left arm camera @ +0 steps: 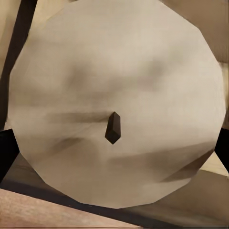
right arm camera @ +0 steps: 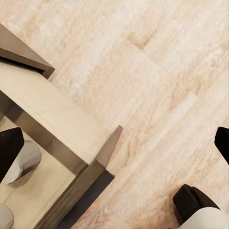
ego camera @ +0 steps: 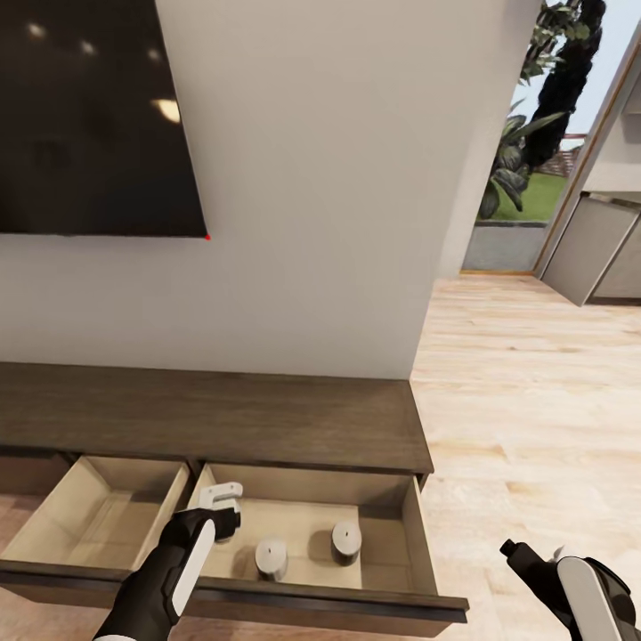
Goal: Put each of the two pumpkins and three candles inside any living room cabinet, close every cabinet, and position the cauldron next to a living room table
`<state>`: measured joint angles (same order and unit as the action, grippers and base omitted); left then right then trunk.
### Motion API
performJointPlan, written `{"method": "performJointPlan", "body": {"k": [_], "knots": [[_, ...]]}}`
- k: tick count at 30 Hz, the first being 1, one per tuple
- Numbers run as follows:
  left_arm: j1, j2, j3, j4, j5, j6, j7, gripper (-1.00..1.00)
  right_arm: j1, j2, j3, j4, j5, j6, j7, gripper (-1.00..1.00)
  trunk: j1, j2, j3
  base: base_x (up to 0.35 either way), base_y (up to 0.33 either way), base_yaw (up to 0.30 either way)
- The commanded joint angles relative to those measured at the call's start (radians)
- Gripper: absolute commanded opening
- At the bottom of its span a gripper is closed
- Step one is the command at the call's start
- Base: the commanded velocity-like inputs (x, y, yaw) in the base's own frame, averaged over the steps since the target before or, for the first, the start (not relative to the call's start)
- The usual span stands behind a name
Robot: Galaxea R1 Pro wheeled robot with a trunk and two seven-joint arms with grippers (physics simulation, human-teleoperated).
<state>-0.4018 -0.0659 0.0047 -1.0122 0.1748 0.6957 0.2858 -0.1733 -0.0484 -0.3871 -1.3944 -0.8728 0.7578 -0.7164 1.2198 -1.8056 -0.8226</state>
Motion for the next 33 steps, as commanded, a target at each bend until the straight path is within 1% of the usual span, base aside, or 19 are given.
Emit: {"method": "performJointPlan", "body": {"k": [1, 5, 7, 11, 22, 30, 33], "knots": [[0.0, 0.0, 0.0, 0.0, -0.001, 0.009, 0.0, -1.0, 0.0, 0.0, 0.0, 0.0, 0.0, 0.0, 0.0, 1.0, 0.004, -0.007, -0.003, 0.0, 0.0, 0.0], [-0.001, 0.0, 0.0, 0.0, -0.001, 0.052, 0.001, -1.0, 0.0, -0.001, -0.004, 0.0, -0.001, 0.0, 0.0, 1.0, 0.019, -0.035, -0.016, 0.0, 0.0, 0.0], [-0.002, 0.0, 0.0, 0.0, -0.002, 0.06, 0.001, -1.0, 0.0, -0.001, -0.011, 0.0, -0.001, 0.0, 0.0, 1.0, 0.027, -0.049, -0.022, 0.0, 0.0, 0.0], [-0.004, 0.0, 0.0, 0.001, -0.003, 0.064, 0.001, -1.0, 0.0, -0.001, -0.02, 0.0, -0.002, 0.0, 0.0, 1.0, 0.042, -0.077, -0.035, 0.0, 0.0, 0.0], [-0.005, 0.0, 0.001, 0.001, -0.001, 0.061, 0.003, -1.0, 0.0, -0.001, -0.021, 0.0, -0.002, 0.0, 0.0, 1.0, 0.084, -0.154, -0.069, 0.0, 0.0, 0.0], [-0.005, 0.0, 0.001, 0.0, 0.0, 0.055, 0.003, -1.0, 0.0, 0.0, -0.021, 0.0, -0.001, 0.0, 0.0, 1.0, 0.084, -0.154, -0.069, 0.003, 0.0, 0.0], [-0.005, 0.0, 0.0, 0.0, 0.0, 0.06, 0.003, -1.0, 0.0, 0.0, -0.021, 0.0, 0.0, 0.0, 0.0, 1.0, 0.084, -0.154, -0.069, 0.194, 0.0, 0.0]]}}
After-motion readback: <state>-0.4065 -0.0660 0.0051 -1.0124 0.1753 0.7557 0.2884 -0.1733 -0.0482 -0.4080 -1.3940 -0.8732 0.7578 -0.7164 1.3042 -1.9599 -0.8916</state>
